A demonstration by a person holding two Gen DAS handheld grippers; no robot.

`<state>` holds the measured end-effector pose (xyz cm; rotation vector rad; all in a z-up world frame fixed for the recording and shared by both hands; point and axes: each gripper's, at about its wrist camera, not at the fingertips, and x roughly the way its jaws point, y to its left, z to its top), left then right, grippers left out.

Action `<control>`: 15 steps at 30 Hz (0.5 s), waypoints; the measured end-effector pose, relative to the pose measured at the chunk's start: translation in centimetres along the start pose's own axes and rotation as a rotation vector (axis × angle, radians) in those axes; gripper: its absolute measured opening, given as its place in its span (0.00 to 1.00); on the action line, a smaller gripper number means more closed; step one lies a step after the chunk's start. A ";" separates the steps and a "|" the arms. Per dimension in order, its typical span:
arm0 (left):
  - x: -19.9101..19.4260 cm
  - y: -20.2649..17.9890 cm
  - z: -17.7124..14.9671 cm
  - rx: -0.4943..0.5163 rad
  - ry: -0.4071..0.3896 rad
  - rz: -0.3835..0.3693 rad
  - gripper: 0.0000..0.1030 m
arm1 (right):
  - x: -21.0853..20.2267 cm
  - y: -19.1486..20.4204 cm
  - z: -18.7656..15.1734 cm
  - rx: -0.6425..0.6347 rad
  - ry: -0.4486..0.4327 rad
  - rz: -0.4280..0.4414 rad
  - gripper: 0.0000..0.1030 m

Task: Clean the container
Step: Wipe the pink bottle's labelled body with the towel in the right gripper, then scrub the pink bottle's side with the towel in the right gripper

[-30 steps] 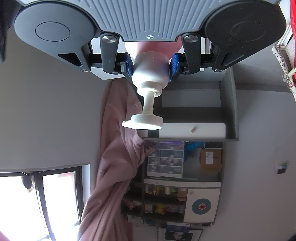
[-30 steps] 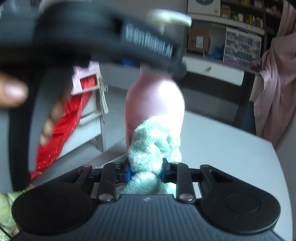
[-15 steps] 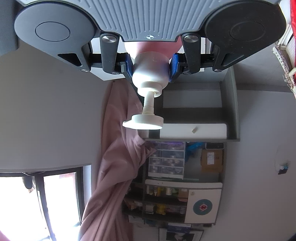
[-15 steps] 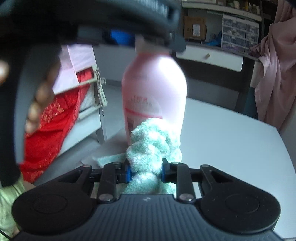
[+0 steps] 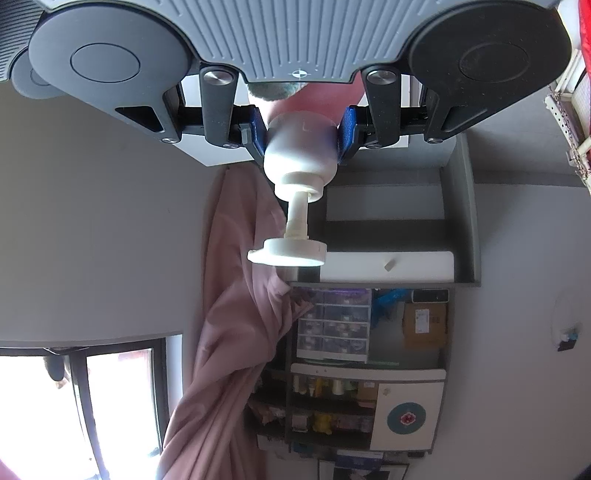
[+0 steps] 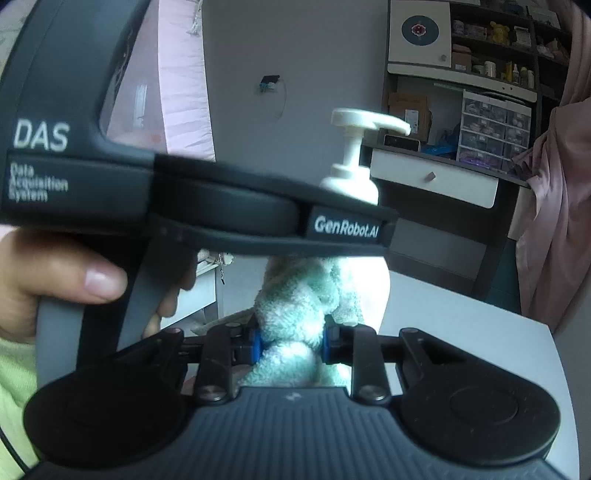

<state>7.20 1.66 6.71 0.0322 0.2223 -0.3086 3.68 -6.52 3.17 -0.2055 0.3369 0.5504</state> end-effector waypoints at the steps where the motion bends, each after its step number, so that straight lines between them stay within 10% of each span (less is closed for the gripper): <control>1: 0.1 0.0 0.0 -0.001 0.002 0.000 0.38 | 0.2 -0.1 -0.2 0.002 0.009 -0.001 0.27; 15: 0.4 1.3 0.2 -0.017 0.001 0.005 0.38 | 3.2 -0.7 -2.3 0.031 0.132 0.017 0.27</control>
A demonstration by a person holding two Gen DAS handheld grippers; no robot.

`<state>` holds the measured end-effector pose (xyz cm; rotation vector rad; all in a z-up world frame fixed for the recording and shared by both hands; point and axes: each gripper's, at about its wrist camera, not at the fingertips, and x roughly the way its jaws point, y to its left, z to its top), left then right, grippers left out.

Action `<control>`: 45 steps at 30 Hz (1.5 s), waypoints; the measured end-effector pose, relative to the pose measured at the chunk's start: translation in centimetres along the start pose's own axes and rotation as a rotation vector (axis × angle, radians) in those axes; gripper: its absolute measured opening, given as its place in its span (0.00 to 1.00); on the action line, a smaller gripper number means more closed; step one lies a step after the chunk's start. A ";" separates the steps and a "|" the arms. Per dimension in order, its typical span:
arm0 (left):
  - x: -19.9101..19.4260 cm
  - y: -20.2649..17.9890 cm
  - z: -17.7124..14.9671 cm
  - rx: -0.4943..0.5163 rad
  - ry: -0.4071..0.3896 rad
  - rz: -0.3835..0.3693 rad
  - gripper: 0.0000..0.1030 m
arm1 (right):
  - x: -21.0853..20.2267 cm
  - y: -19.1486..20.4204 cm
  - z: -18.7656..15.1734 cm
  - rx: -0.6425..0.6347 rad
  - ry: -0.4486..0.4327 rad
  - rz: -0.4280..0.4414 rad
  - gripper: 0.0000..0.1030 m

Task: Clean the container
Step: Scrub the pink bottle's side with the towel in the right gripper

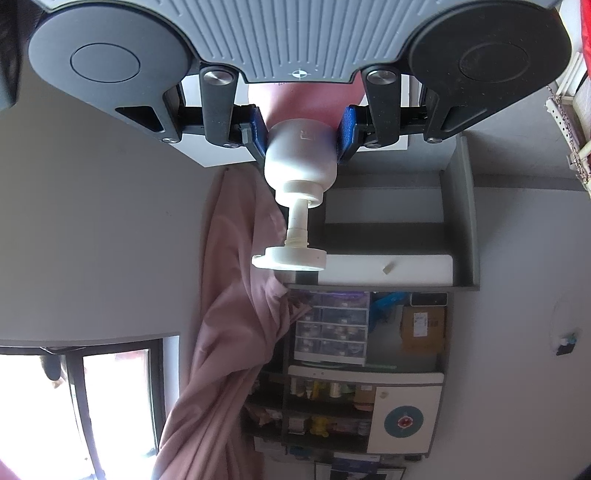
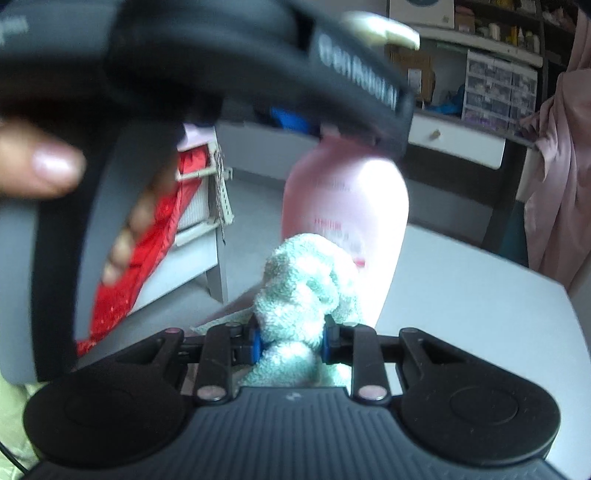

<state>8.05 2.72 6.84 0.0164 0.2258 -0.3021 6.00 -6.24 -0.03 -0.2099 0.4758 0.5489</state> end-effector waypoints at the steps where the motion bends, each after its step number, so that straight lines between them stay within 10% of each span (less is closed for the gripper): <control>1: 0.0 0.0 0.0 0.000 0.000 0.001 0.38 | 0.3 -0.1 -0.2 0.004 0.013 -0.001 0.27; 26: 0.0 0.5 -0.3 0.005 0.009 -0.011 0.37 | -2.1 0.7 3.0 -0.069 -0.126 0.008 0.27; 45: 0.0 -0.2 -0.6 0.017 0.012 -0.017 0.38 | 1.8 1.0 0.7 -0.073 0.002 0.065 0.27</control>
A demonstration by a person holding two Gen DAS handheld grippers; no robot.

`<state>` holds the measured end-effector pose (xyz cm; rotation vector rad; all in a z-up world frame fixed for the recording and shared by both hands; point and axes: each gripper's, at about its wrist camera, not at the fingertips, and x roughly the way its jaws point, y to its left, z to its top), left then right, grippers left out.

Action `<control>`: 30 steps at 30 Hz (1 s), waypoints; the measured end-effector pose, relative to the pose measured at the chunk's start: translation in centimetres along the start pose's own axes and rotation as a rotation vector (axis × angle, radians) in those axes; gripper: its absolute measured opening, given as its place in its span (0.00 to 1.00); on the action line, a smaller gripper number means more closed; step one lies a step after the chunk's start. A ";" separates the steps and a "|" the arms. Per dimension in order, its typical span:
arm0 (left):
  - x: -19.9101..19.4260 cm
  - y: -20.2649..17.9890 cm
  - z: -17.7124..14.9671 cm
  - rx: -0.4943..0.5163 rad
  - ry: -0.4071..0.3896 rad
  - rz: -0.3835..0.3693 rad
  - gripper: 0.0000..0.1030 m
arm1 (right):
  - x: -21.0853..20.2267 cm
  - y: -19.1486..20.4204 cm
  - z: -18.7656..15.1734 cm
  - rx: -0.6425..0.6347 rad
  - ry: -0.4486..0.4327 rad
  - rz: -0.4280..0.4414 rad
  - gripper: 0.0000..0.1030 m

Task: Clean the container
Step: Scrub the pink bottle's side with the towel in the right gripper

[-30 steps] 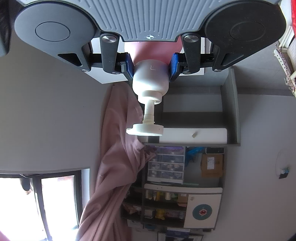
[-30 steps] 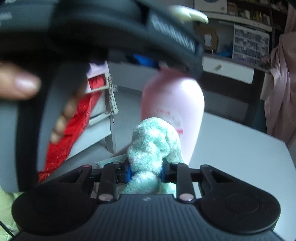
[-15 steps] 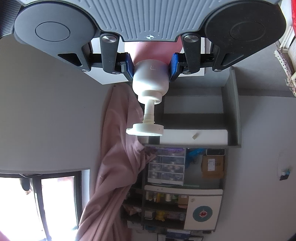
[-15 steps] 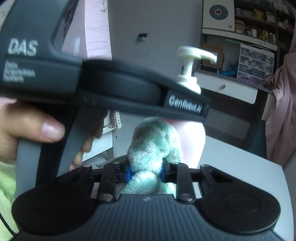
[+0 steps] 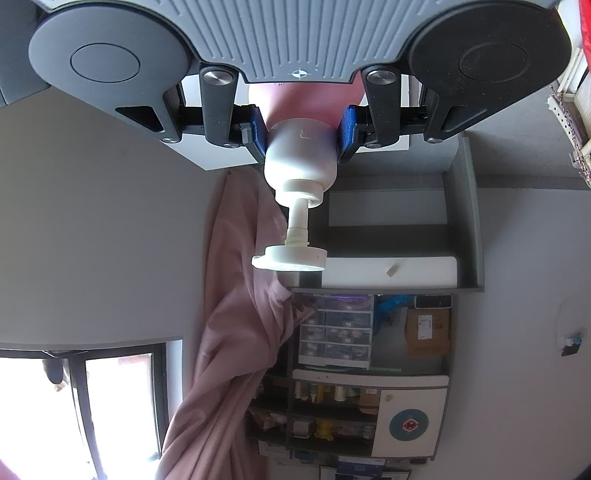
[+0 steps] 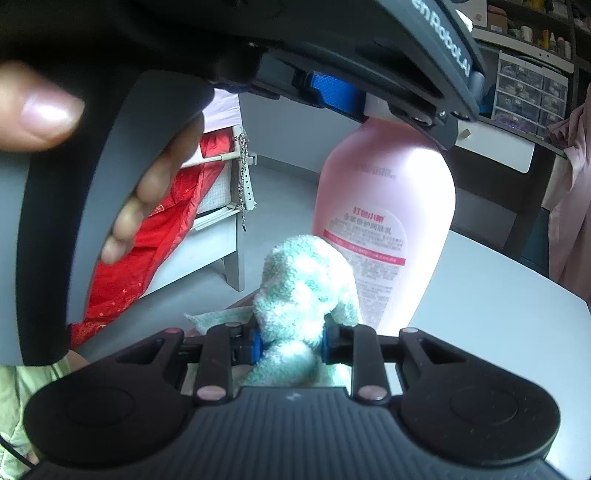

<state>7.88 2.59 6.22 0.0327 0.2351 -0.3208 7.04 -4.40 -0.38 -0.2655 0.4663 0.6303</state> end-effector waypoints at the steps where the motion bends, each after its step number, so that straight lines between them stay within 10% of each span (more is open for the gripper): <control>1: 0.0 0.0 0.0 0.000 0.001 0.000 0.38 | -0.3 -0.1 0.1 0.002 -0.013 0.002 0.27; 12: -0.1 0.2 0.1 -0.001 0.005 -0.004 0.37 | -1.7 -0.3 2.0 -0.039 -0.129 0.016 0.27; 30: 0.0 0.5 0.1 0.004 0.004 -0.005 0.38 | 1.2 -0.3 -0.7 0.007 0.008 0.028 0.27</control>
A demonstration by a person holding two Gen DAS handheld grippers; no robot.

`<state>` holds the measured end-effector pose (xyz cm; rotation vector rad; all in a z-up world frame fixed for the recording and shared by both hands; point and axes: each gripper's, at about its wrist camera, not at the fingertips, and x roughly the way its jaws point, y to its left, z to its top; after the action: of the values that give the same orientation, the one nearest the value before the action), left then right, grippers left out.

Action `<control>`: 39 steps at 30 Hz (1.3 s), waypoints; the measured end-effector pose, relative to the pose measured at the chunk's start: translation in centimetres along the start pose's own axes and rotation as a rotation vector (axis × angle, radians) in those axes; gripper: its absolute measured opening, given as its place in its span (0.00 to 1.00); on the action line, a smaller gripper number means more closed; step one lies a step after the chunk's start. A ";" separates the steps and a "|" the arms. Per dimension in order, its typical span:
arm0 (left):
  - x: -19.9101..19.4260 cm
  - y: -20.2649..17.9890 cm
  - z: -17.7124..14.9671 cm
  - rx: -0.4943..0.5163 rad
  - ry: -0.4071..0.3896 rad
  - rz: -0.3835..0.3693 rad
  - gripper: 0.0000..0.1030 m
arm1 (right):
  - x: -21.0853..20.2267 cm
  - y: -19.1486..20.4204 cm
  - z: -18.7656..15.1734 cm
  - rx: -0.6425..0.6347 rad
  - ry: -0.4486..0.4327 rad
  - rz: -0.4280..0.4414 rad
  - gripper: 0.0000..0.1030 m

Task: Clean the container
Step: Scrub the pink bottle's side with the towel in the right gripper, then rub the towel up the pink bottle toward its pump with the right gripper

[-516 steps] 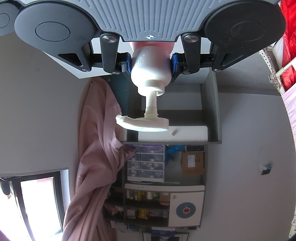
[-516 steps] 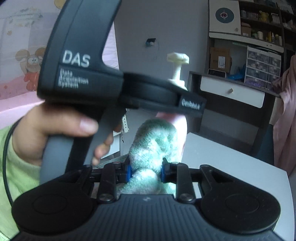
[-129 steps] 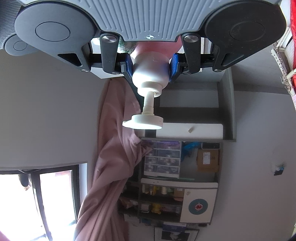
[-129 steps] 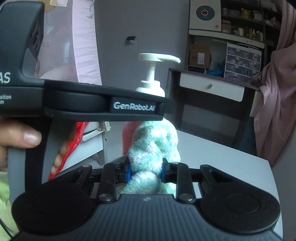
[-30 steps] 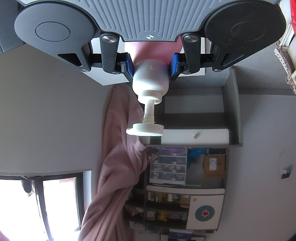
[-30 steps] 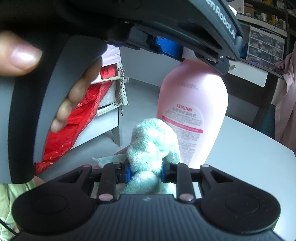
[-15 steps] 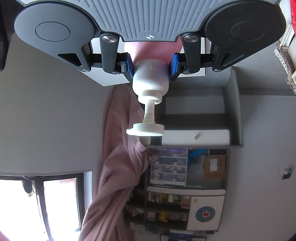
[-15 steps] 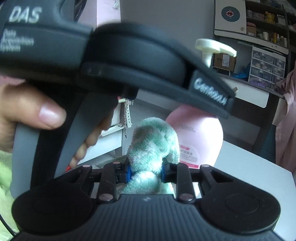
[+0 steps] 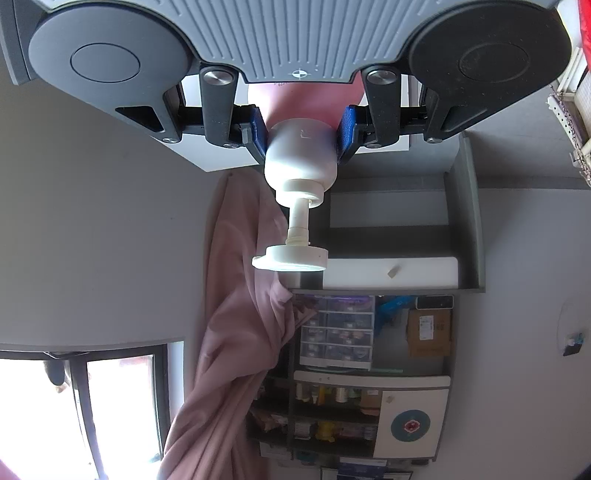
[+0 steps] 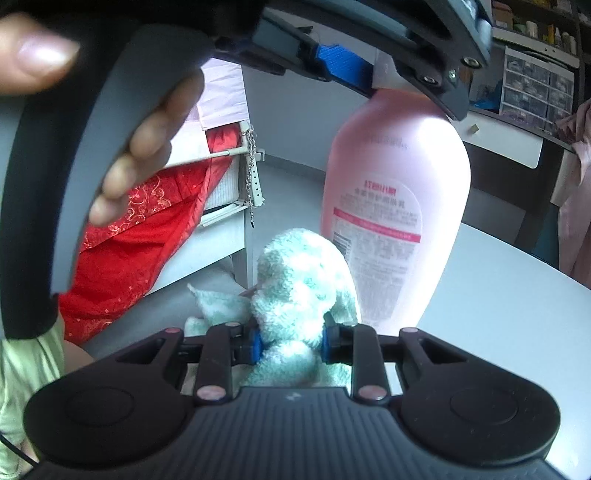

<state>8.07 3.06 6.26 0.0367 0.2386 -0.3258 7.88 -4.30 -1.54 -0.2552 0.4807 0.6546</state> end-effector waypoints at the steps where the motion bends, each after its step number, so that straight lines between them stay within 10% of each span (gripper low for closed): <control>1: 0.0 0.0 0.0 0.000 0.000 0.000 0.38 | 0.0 0.0 0.0 0.003 0.001 0.001 0.27; 25: -0.6 0.3 0.2 -0.002 0.002 -0.004 0.37 | -5.4 0.4 2.5 0.037 -0.171 -0.091 0.27; 39: -0.7 0.7 0.3 0.002 0.002 -0.004 0.38 | -1.1 -0.4 0.1 0.099 -0.007 -0.094 0.27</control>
<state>7.67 3.89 6.68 0.0382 0.2402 -0.3303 7.44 -5.16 -0.90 -0.1810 0.4896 0.5389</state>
